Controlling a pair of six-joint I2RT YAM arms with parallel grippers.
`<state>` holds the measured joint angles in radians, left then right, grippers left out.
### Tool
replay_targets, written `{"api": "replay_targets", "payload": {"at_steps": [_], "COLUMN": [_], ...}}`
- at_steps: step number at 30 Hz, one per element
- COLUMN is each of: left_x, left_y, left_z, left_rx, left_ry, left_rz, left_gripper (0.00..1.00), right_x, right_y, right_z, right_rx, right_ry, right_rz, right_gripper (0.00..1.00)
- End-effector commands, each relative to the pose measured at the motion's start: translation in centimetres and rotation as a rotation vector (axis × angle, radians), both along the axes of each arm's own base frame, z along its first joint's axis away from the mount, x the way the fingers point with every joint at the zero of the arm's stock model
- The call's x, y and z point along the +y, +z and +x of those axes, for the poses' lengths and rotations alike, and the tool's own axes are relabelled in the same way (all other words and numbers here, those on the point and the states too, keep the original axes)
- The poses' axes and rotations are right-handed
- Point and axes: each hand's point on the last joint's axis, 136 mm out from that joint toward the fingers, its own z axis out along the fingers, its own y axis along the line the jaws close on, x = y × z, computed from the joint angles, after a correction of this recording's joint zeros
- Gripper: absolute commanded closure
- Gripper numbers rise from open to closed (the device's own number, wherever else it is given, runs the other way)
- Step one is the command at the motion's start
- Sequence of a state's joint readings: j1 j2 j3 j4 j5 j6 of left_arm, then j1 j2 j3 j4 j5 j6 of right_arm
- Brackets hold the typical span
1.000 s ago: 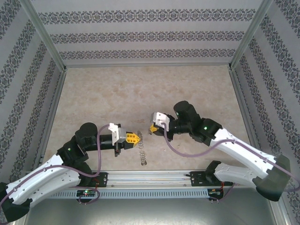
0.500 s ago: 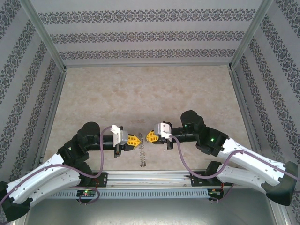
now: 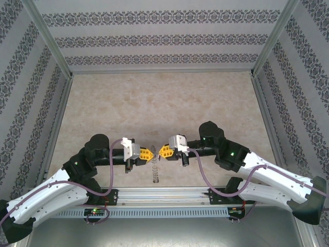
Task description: Put the keys on the keyring
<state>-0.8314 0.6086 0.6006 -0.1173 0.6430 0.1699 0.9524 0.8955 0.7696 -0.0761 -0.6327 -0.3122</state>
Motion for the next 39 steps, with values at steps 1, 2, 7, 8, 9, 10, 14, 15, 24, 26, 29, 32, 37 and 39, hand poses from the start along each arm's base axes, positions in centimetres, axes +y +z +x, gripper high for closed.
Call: {"api": "replay_targets", "payload": {"at_steps": [1,2,7,8,9,10,14,15,24,26,29,32,37,39], "left_x": [0.3,0.3,0.3,0.3,0.3,0.3,0.3,0.3,0.5,0.4,0.4,0.4,0.5,0.6], "left_y": [2.1,2.2,2.2,2.3,2.3,2.2,2.3,2.3,2.3,2.3,2.2,2.3,2.3,2.4], "left_z": [-0.1,-0.1,-0.1,-0.1,-0.1,-0.2,-0.2,-0.2,-0.2,-0.2,-0.2,-0.3,-0.2,-0.2], "left_rx": [-0.069,-0.073,-0.073,-0.072,-0.072,-0.072,-0.074,-0.072,-0.077,-0.076,-0.075,-0.076,-0.078,-0.082], "left_ry": [0.005,0.008,0.007,0.006,0.006,0.006,0.003,0.004,0.01,0.009,0.007,0.007,0.011,0.015], "left_rz": [-0.041,-0.044,-0.048,-0.049,-0.049,-0.049,-0.052,-0.052,-0.053,-0.054,-0.054,-0.057,-0.056,-0.059], "left_gripper": [1.0,1.0,1.0,1.0,1.0,1.0,1.0,1.0,1.0,1.0,1.0,1.0,1.0,1.0], "right_x": [0.1,0.1,0.3,0.3,0.4,0.5,0.9,1.0,0.7,0.7,0.8,0.8,0.7,0.6], "right_y": [0.5,0.5,0.4,0.4,0.3,0.2,0.0,0.0,0.5,0.6,0.5,0.4,0.4,0.6], "right_z": [-1.1,-1.2,-1.1,-1.0,-0.9,-0.8,-0.2,-0.2,-0.3,-0.3,-0.3,-0.3,-0.2,-0.3], "right_rx": [0.025,0.026,0.035,0.036,0.037,0.038,0.047,0.051,0.05,0.053,0.065,0.07,0.069,0.067], "right_ry": [0.048,0.052,0.05,0.045,0.041,0.039,0.021,0.021,0.01,0.008,0.011,0.011,0.002,0.001], "right_rz": [0.019,0.018,0.009,0.008,0.004,0.002,-0.008,-0.009,0.025,0.032,0.028,0.024,0.025,0.031], "right_gripper": [1.0,1.0,1.0,1.0,1.0,1.0,1.0,1.0,1.0,1.0,1.0,1.0,1.0,1.0]}}
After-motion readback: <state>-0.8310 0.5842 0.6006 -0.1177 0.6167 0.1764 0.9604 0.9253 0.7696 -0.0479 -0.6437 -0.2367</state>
